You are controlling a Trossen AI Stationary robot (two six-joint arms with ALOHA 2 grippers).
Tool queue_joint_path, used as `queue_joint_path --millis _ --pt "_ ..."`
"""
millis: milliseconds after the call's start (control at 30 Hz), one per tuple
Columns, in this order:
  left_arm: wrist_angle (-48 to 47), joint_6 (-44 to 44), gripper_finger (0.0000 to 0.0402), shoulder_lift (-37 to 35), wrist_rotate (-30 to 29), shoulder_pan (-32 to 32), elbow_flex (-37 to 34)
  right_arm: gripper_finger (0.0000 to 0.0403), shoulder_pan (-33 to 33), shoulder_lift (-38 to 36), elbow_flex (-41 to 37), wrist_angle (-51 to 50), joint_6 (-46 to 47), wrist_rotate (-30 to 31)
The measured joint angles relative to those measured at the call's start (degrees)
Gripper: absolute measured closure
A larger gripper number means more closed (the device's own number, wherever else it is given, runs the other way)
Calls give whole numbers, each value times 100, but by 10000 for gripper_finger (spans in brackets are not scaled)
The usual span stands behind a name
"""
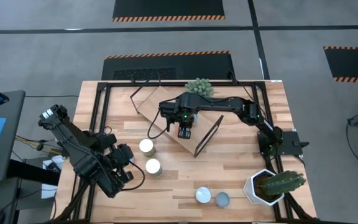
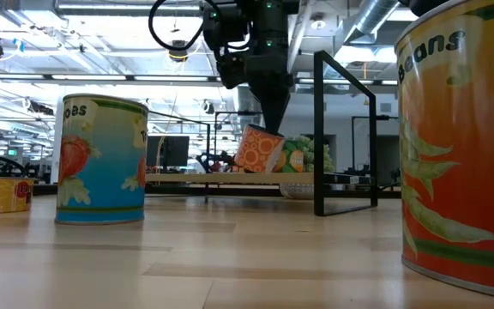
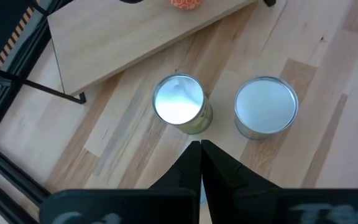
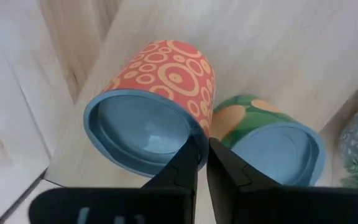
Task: Pick and place cans onto a shelf
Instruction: Put the canned tomato sauce on the shelf
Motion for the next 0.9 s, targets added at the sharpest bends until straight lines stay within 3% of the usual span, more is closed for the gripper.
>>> queue_joint_path --millis 900 --pt "0 -53 401 0 28 -2 0 348 -4 -7 0 -2 40 -24"
